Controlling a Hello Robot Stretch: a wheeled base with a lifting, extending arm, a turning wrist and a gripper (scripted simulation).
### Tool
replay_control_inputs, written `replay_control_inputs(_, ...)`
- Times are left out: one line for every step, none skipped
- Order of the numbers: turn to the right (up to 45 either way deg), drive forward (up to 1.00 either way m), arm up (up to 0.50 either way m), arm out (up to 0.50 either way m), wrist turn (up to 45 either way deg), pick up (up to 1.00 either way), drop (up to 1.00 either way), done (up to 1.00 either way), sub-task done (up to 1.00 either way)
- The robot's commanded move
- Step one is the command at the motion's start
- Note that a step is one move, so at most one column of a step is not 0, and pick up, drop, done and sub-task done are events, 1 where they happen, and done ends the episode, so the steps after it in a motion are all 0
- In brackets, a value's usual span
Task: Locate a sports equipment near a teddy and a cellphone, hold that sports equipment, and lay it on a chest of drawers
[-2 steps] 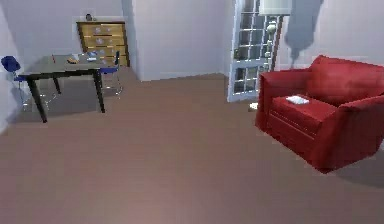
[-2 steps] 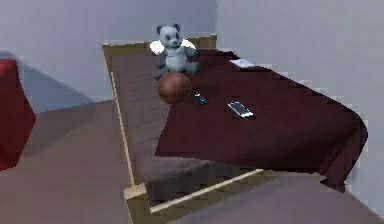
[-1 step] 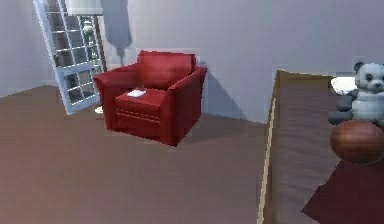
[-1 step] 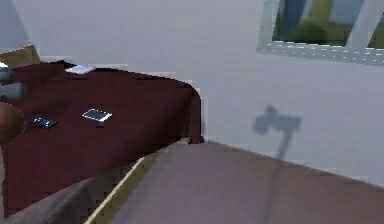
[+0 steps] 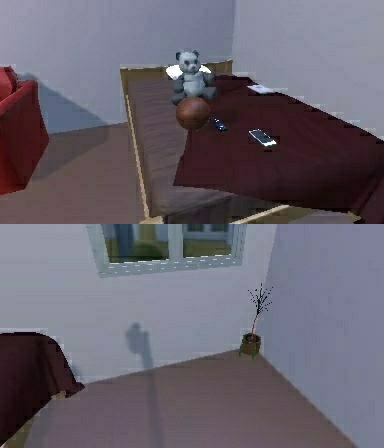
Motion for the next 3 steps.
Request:
replay_control_inputs(0.0, 0.35, 0.0, 0.0, 0.0, 0.0, 0.0, 0.0, 0.0)
replay_control_inputs(-45.0, 0.0, 0.0, 0.0, 0.0, 0.0, 0.0, 0.0, 0.0)
replay_control_inputs(-39.0, 0.0, 0.0, 0.0, 0.0, 0.0, 0.0, 0.0, 0.0)
